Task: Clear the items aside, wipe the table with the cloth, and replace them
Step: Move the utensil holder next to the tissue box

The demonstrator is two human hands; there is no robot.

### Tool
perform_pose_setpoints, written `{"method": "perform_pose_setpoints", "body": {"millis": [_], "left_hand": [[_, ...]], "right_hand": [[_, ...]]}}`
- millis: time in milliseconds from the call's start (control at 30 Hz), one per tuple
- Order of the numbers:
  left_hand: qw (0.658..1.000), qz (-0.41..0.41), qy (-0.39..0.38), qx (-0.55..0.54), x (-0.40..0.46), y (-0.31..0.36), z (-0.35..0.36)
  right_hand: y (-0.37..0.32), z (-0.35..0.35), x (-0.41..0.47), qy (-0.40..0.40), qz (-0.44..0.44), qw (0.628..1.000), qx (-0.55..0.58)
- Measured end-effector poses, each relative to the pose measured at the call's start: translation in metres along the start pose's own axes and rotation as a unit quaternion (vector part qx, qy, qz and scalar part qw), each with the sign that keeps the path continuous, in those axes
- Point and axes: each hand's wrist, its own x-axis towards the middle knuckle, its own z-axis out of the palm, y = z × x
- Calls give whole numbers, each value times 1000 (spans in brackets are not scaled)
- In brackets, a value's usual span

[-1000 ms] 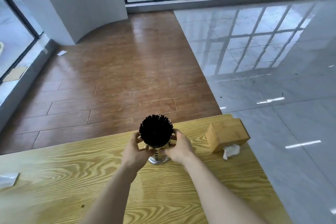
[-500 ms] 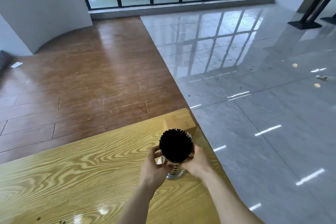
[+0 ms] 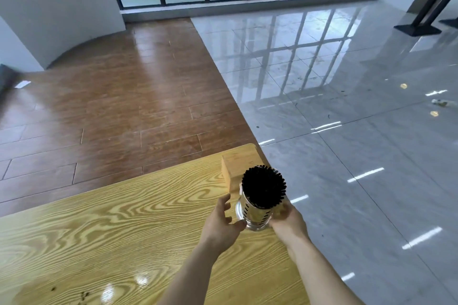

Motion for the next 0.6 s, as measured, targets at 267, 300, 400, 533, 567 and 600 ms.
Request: {"method": "perform_pose_setpoints", "body": {"millis": [267,300,400,533,567,600], "left_hand": [[994,-40,93,-37,-38,-60,-137],[992,-44,108,-42,-44,-68,-158],[982,-48,166,-73,-74,-106,-244],[960,-48,247,-120,-117,-162,-363],[952,-47,271,-136,-130,-178,-395],[942,-49,296,-152,-142,-194,-426]], "right_hand": [[-10,106,-37,-96,38,989,-109],[-15,126,-37,-107,24,988,-112],[-55,204,-61,-145,-37,978,-147],[-113,318,-126,-181,-113,961,-177],[-126,350,-146,-192,-129,955,-187],[-136,382,-164,-209,-145,947,-197]]}}
